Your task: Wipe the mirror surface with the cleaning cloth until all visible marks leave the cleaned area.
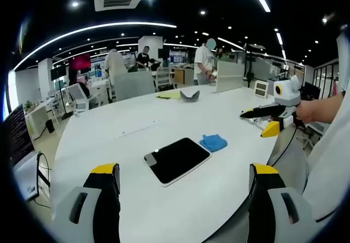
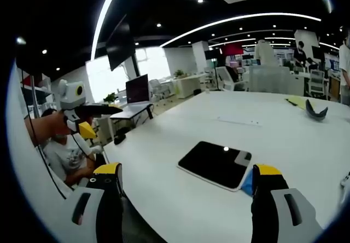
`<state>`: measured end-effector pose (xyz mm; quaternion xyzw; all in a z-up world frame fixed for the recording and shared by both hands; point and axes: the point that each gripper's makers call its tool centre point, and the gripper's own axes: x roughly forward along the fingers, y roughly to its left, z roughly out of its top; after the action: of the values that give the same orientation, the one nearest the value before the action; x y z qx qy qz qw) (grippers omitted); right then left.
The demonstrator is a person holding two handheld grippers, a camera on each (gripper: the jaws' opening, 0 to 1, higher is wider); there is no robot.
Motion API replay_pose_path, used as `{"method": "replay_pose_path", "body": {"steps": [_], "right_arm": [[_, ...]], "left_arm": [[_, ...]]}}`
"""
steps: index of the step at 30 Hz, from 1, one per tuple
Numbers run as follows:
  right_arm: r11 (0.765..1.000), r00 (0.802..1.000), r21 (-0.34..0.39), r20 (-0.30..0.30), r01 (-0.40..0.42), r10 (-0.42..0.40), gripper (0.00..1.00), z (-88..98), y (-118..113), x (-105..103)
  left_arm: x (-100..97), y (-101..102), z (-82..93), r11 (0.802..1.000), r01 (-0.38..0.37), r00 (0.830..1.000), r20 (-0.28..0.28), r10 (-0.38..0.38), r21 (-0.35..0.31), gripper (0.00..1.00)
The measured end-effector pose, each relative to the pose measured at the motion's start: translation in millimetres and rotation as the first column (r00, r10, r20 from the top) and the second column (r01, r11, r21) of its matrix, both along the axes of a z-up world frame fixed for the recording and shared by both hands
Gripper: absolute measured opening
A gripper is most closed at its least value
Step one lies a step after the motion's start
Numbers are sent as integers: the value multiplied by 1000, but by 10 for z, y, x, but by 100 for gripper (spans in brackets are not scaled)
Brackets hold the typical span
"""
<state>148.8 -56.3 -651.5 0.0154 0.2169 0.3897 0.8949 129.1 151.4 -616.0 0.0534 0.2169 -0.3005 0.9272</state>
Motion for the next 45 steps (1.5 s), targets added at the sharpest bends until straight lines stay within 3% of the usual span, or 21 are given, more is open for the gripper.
{"method": "replay_pose_path", "body": {"steps": [45], "right_arm": [[1000, 1000, 14, -24, 2, -2, 97, -66, -51, 76]], "left_arm": [[27, -41, 2, 1000, -7, 1000, 2, 7, 7, 99]]}}
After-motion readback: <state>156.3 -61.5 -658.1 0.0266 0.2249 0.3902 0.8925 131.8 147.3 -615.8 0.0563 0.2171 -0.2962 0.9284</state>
